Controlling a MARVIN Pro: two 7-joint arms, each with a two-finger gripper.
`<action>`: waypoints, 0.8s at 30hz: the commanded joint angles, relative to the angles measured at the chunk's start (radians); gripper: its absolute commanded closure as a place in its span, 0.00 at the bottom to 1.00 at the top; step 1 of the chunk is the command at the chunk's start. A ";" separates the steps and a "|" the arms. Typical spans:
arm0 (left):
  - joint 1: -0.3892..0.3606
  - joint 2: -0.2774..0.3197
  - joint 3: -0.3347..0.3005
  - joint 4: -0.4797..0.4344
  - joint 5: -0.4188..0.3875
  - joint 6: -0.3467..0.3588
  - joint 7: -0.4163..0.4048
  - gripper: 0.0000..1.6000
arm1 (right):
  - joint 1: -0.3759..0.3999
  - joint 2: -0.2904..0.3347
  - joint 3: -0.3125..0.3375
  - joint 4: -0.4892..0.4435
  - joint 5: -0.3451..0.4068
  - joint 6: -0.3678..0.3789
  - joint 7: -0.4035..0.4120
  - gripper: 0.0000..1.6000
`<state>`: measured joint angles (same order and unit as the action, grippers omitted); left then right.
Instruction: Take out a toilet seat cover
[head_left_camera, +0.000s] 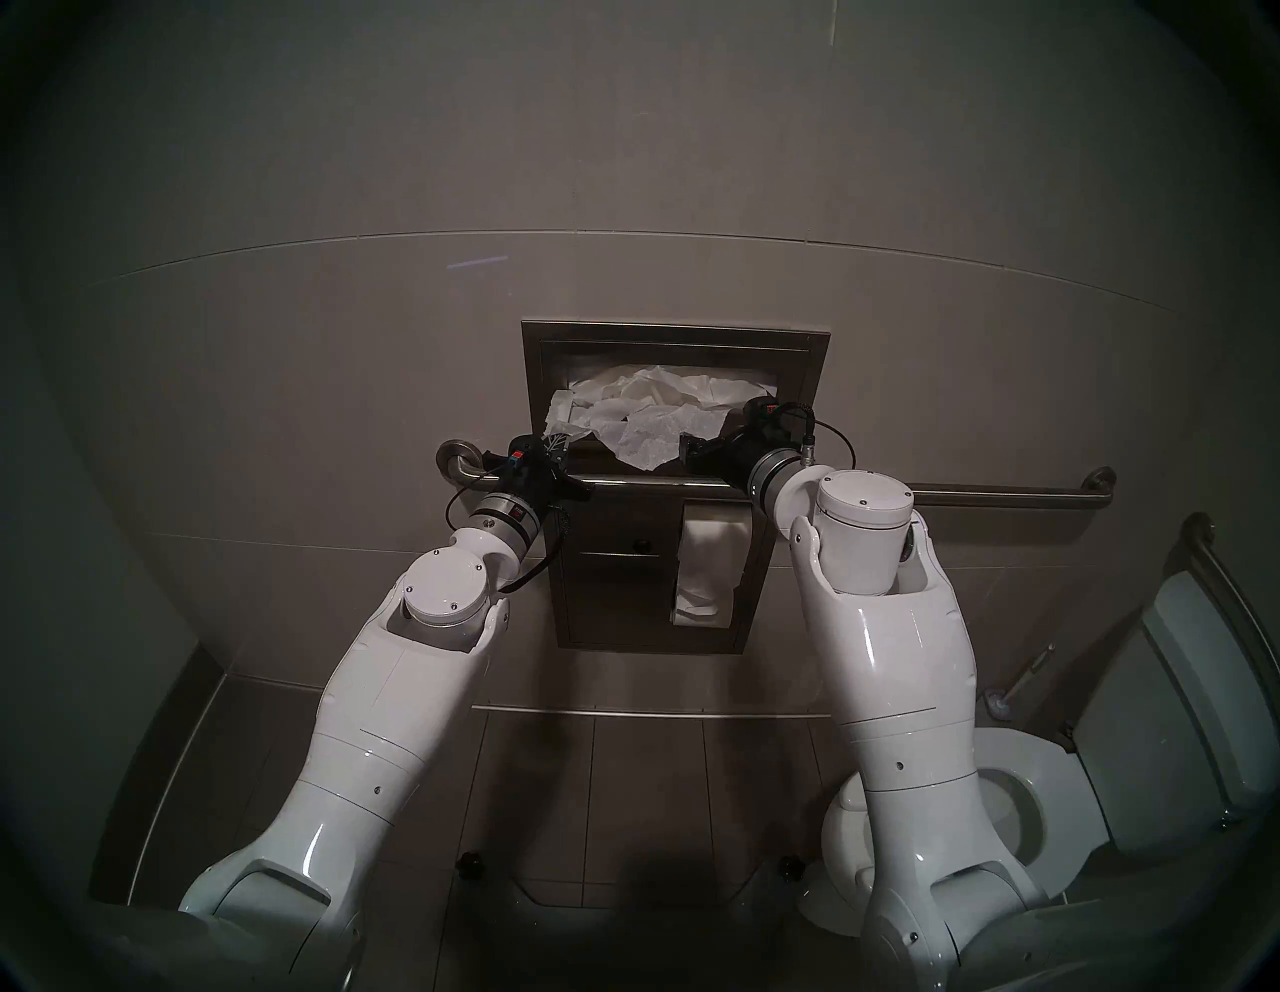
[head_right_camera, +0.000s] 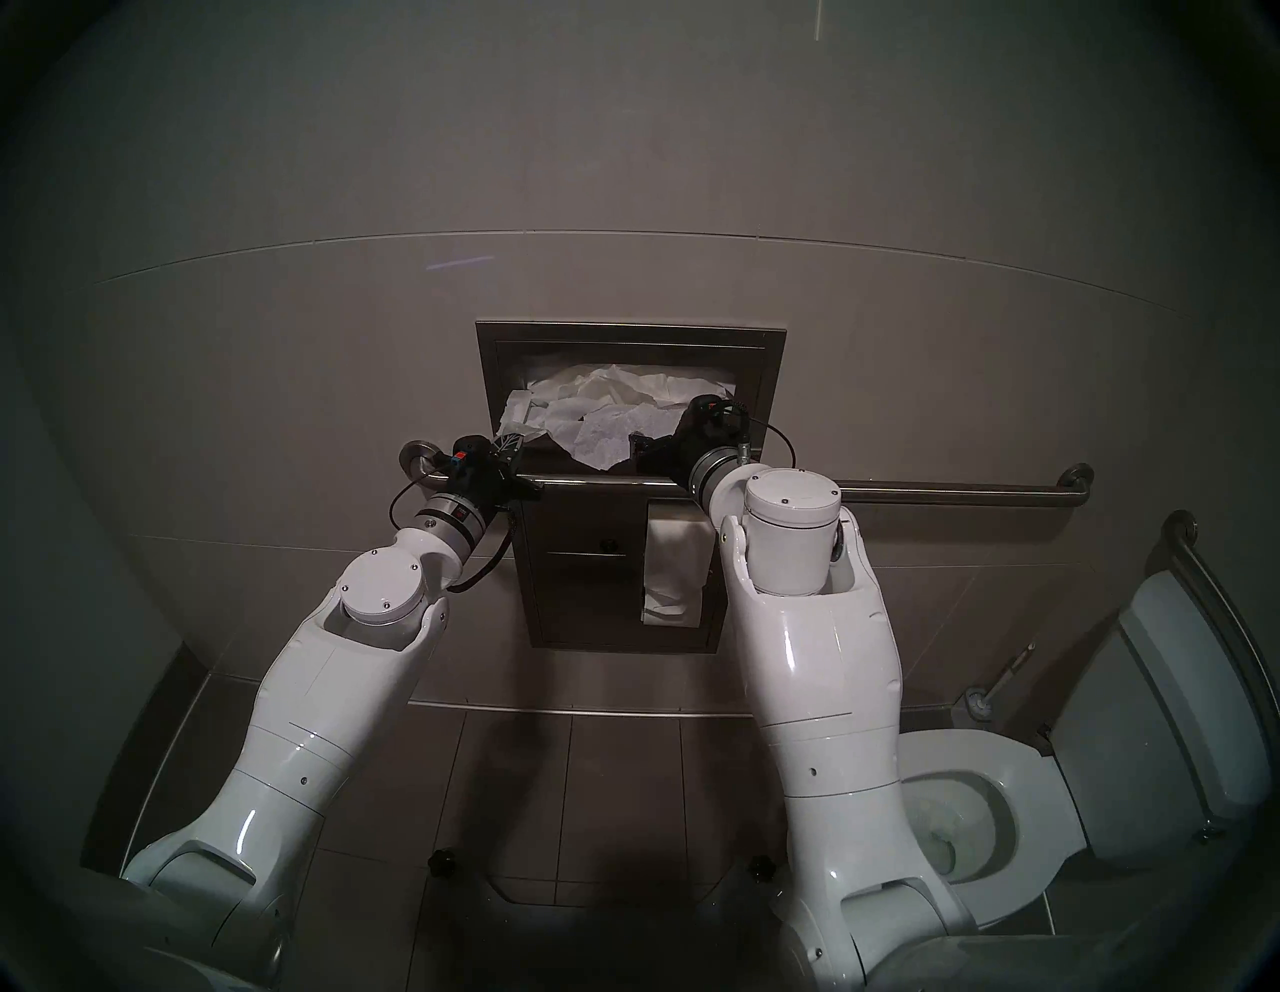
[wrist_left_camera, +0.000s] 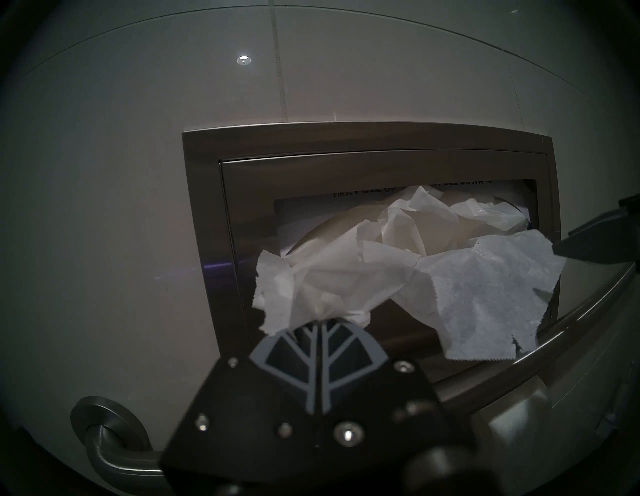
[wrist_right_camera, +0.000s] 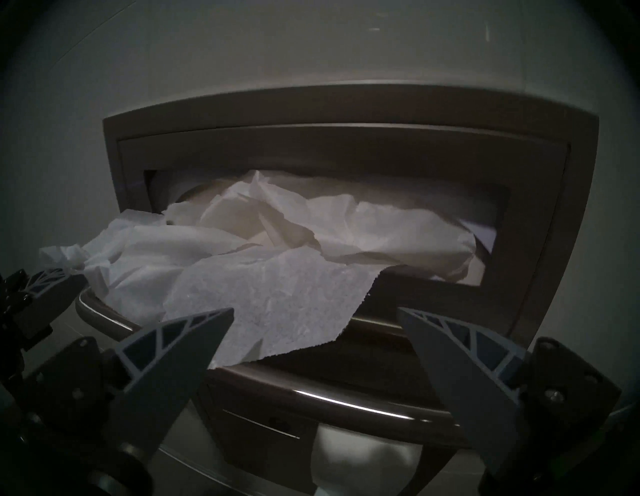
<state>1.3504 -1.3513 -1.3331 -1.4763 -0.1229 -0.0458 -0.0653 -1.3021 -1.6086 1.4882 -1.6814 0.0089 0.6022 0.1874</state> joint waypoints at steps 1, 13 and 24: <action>-0.022 0.004 -0.014 -0.046 -0.004 -0.021 -0.001 1.00 | 0.073 -0.057 -0.002 0.021 0.019 -0.042 -0.020 0.00; -0.013 0.010 -0.017 -0.060 -0.009 -0.022 -0.008 1.00 | 0.096 -0.038 -0.024 0.064 0.010 -0.098 -0.026 1.00; -0.020 0.003 -0.011 -0.060 -0.011 -0.020 -0.009 1.00 | 0.050 -0.019 -0.065 0.005 -0.026 -0.104 -0.038 1.00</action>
<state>1.3643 -1.3401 -1.3424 -1.4983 -0.1349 -0.0481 -0.0766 -1.2560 -1.6475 1.4549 -1.5960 0.0152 0.5173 0.1483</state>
